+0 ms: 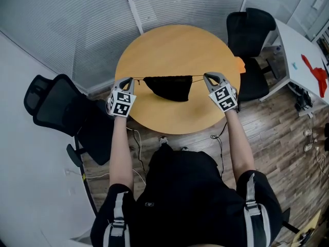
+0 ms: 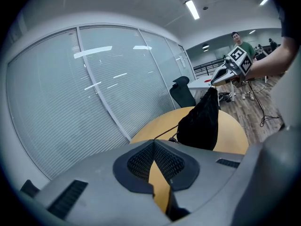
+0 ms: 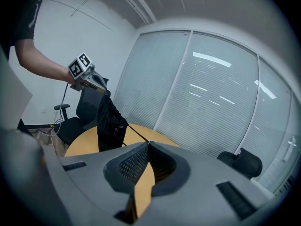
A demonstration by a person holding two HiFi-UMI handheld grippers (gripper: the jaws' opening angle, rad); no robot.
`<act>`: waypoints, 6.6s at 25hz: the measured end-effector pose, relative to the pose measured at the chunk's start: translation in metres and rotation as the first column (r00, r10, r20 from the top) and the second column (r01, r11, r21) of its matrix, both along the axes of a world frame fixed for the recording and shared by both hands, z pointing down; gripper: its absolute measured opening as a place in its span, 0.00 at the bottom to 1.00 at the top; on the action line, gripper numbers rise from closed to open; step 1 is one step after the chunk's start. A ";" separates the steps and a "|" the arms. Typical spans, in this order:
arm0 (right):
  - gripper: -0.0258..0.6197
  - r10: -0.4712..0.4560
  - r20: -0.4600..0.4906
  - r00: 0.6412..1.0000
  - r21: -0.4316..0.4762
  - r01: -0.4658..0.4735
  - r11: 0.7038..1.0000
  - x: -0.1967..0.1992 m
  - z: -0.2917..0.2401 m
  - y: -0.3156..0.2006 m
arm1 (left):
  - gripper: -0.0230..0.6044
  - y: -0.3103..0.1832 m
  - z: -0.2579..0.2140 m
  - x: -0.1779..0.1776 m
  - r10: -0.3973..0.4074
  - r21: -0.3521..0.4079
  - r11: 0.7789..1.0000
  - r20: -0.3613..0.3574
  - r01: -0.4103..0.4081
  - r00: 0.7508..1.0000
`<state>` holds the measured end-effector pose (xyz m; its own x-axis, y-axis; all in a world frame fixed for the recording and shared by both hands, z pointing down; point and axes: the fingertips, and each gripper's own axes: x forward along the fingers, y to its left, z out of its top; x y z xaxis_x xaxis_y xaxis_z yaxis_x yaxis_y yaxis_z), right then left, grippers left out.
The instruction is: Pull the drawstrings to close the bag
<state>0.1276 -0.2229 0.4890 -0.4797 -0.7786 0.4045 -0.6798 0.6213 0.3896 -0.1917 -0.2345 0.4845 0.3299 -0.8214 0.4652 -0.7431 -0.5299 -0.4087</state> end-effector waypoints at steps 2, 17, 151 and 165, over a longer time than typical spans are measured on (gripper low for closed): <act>0.13 0.002 -0.003 1.000 0.007 -0.002 1.000 0.003 -0.003 -0.002 | 0.06 -0.002 -0.003 0.001 -0.003 0.006 1.000 -0.002 0.003 1.000; 0.13 0.021 -0.024 1.000 0.049 -0.019 0.999 0.022 -0.021 -0.012 | 0.06 -0.007 -0.019 0.000 -0.022 0.036 0.999 -0.030 0.023 0.999; 0.13 0.181 -0.229 0.957 -0.498 -0.275 0.822 0.075 0.255 0.045 | 0.06 0.032 0.247 -0.053 -0.040 -0.462 0.887 -0.033 0.020 0.999; 0.16 0.083 -0.245 0.966 -0.594 -0.217 0.775 0.061 0.312 0.075 | 0.06 0.068 0.331 -0.046 -0.020 -0.558 0.830 -0.025 0.002 0.999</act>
<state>0.1882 -0.1478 0.8009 -0.2374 -0.3897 0.8898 -0.7368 0.6692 0.0965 -0.2378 -0.1663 0.8151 0.3428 -0.4288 0.8358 -0.7568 -0.6532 -0.0247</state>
